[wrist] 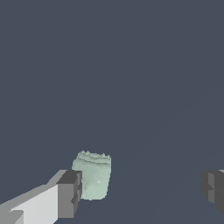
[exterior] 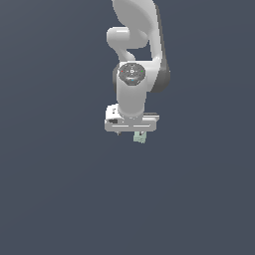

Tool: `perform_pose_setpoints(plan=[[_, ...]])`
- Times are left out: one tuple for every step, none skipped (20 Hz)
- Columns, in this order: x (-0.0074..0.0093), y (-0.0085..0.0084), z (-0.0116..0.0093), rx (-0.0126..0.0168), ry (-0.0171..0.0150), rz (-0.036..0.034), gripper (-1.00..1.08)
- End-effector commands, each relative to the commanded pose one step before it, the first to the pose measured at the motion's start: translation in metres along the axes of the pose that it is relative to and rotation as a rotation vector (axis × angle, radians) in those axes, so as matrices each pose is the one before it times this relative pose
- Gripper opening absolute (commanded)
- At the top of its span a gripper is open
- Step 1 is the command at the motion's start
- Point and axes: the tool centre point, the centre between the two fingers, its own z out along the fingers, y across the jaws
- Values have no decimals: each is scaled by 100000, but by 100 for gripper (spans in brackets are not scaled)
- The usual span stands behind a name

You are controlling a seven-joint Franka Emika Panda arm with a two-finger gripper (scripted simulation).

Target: Pick up the object and move it to a goal position.

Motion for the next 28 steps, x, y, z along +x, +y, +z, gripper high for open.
perform_pose_setpoints(plan=[[0, 1, 0, 0, 0, 0, 100], [-7, 13, -4, 0, 0, 0, 100], [-7, 27, 28, 149, -74, -75, 100], [-18, 52, 28, 180, -88, -87, 100], [-25, 72, 37, 248, -121, -121, 100], [-30, 91, 47, 322, -155, -158, 100], [-33, 104, 53, 373, -177, -186, 100], [-27, 88, 40, 305, -143, -157, 100], [-19, 68, 26, 225, -106, -120, 100], [-11, 47, 14, 147, -70, -83, 100], [-4, 26, 4, 76, -38, -48, 100], [1, 9, -6, 0, 0, 0, 100], [9, -27, 11, 0, 0, 0, 100], [-13, -33, 4, -113, 69, 105, 100], [-34, -42, 51, -26, 60, 140, 100], [-53, -72, 86, -25, 79, 190, 100], [-72, -91, 109, -45, 117, 274, 100], [-89, -120, 136, -63, 146, 336, 100], [-109, -139, 159, -81, 183, 418, 100], [-130, -168, 187, -92, 212, 478, 100], [-152, -185, 210, -100, 243, 546, 100], [-176, -207, 235, -105, 273, 610, 100], [-202, -226, 258, -109, 305, 680, 100], [-229, -247, 282, -114, 337, 745, 100], [-259, -266, 304, -117, 372, 814, 100], [-292, -284, 325, -116, 406, 883, 100], [-327, -300, 346, -112, 442, 953, 100], [-364, -316, 365, -106, 476, 1020, 100]])
